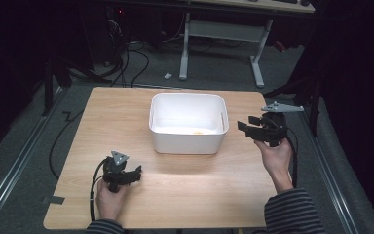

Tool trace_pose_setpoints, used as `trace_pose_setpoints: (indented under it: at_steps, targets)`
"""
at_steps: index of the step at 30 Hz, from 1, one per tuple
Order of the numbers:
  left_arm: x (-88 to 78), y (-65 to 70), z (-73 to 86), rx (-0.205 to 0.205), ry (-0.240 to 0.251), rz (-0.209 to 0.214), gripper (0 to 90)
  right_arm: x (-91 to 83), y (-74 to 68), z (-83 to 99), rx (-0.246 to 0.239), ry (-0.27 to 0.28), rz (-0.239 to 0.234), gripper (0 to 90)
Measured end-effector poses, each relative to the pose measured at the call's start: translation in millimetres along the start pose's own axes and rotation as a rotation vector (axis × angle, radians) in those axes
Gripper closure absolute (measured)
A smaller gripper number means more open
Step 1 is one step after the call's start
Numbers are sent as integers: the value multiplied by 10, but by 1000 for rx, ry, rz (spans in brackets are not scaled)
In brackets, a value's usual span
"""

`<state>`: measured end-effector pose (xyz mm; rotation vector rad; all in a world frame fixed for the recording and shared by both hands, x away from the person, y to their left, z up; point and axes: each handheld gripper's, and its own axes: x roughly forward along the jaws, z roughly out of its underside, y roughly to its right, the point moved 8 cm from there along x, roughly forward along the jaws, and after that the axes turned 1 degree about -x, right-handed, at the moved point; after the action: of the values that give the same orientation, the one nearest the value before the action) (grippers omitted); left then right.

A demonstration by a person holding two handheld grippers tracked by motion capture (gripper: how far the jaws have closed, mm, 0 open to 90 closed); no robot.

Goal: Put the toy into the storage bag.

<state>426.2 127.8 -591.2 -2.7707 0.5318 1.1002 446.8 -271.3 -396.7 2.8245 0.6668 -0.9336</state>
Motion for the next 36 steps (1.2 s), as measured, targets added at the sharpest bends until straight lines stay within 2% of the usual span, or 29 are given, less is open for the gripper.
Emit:
trace_pose_setpoints:
  at_steps: [3,14,16,20,23,29,32,36]
  targets:
    - [0,0,0,0,0,0,180,-81,51,71,26,12,-5,476]
    - [3,0,-2,-1,1,-3,180,-337,147,315,26,25,45,473]
    - [3,0,-3,-1,1,-2,180,-373,155,372,41,36,34,471]
    - [3,0,-3,-1,1,-2,180,-416,182,504,55,36,40,472]
    - [3,0,-3,-1,1,-3,180,-457,184,588,60,60,34,474]
    - [3,0,-3,-1,1,-2,180,-468,149,768,63,58,34,474]
    - [5,-1,-5,-2,1,-4,180,-439,136,850,78,53,27,473]
    - [6,-2,-6,-2,0,-6,181,-389,108,948,69,34,40,472]
